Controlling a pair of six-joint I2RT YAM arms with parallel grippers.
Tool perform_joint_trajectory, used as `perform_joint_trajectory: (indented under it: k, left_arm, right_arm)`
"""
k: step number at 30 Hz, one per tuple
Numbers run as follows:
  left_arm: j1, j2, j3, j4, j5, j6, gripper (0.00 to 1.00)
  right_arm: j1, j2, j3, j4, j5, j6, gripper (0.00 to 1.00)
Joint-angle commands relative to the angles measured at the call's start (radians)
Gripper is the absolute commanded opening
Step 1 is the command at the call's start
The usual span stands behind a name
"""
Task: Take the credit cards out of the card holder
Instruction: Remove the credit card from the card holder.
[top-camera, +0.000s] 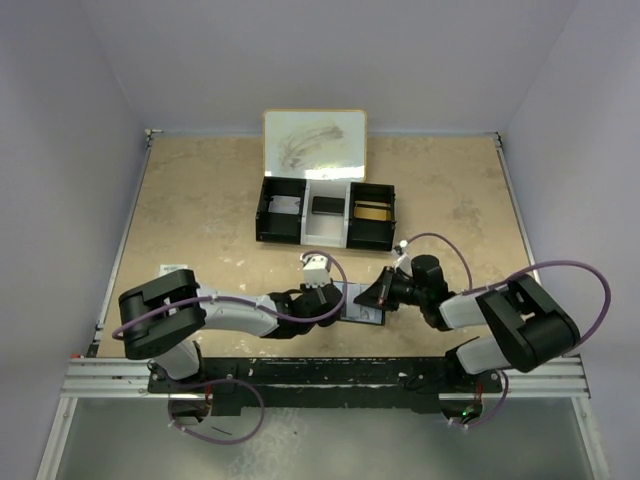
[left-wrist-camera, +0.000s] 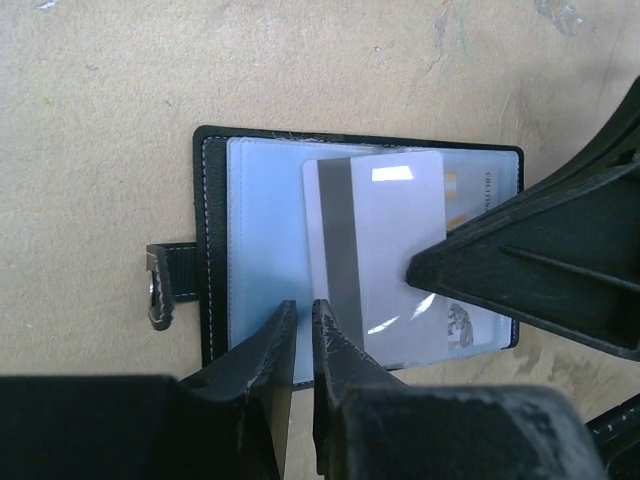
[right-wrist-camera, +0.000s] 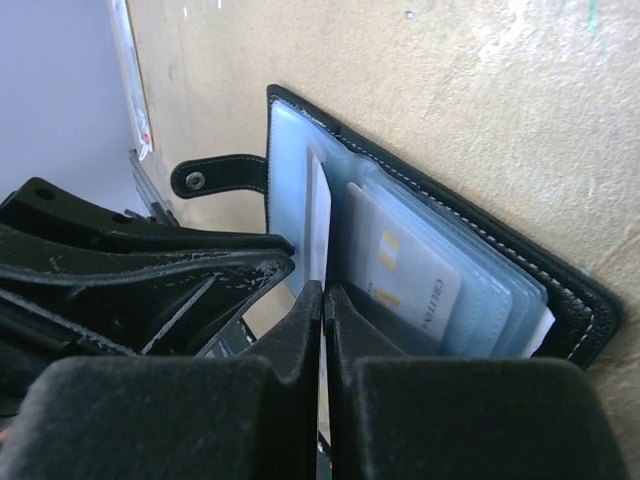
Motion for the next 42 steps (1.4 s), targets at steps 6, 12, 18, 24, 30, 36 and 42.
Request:
perform_joint_trajectory:
  k: [6, 12, 18, 24, 30, 36, 42]
  left_arm:
    - [0.008, -0.045, -0.042, -0.099, -0.080, -0.013, 0.09]
    - [0.013, -0.055, -0.046, -0.128, -0.098, -0.025, 0.09]
    - [0.017, -0.150, -0.044, -0.175, -0.112, 0.000, 0.11]
    - [0.056, -0.370, 0.025, -0.300, -0.134, 0.142, 0.44]
    - [0.283, -0.512, 0.049, -0.445, -0.064, 0.266, 0.57]
    - [0.561, -0.574, 0.145, -0.630, 0.011, 0.413, 0.60]
    - [0.751, -0.598, 0.242, -0.791, -0.063, 0.500, 0.62]
  right_arm:
    - [0.004, -0.295, 0.022, -0.323, 0.205, -0.060, 0.00]
    - [0.003, -0.486, 0.033, -0.463, 0.258, -0.119, 0.00]
    - [0.004, -0.572, 0.056, -0.421, 0.245, -0.224, 0.00]
    - [0.025, -0.677, 0.118, -0.363, 0.281, -0.371, 0.00]
    - [0.091, -0.626, 0.231, -0.321, 0.400, -0.598, 0.00]
    - [0.127, -0.436, 0.377, -0.312, 0.414, -0.917, 0.00]
    - [0.140, -0.314, 0.511, -0.288, 0.326, -1.031, 0.00]
